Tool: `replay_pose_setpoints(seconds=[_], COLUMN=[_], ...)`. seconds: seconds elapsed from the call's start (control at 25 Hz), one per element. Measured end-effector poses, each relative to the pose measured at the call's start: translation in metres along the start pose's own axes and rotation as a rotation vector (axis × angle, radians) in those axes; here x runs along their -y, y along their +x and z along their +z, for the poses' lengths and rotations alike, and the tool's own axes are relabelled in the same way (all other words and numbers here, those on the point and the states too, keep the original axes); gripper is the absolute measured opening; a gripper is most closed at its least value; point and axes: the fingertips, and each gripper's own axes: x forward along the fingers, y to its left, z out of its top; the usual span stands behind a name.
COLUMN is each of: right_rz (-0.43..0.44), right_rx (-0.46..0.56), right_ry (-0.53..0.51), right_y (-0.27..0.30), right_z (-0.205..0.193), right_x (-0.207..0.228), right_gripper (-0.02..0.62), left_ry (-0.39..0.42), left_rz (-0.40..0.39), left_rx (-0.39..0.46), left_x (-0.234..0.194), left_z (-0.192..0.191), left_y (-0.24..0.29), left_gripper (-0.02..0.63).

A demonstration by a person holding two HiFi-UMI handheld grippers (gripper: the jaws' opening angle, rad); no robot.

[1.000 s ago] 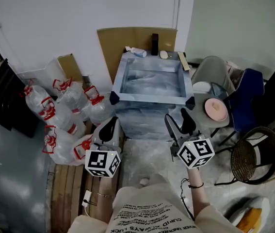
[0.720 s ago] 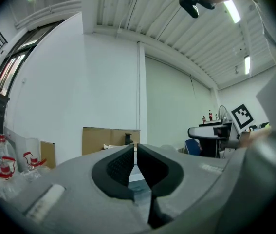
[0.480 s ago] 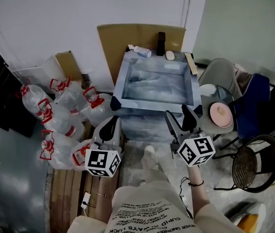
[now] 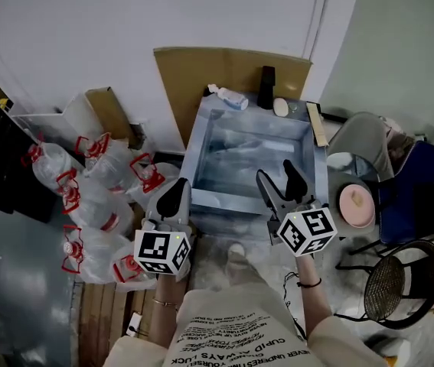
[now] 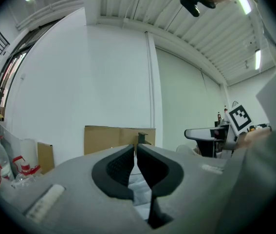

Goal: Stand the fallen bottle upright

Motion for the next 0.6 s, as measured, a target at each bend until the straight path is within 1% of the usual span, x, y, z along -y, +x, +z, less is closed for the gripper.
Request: replay_pose_setpoints(seconds=[0.28,0.6], right_rz=[0.042,0.107], right_rx=[-0.034,-0.097], right_ry=[-0.016,-0.059], right_y=[0.067,0.131], right_z=[0.007,-0.001], right_x=[0.038,0.059], right_gripper=[0.291,0.291], left_ry=[0.011,-0.014], left_rz=[-0.001,0.024], left_rx=[-0.004,-0.014], left_x=[-0.017,-0.038], left_z=[0.009,0.001], left_y=[0.072,0.132], left_gripper=[0.032,0.032])
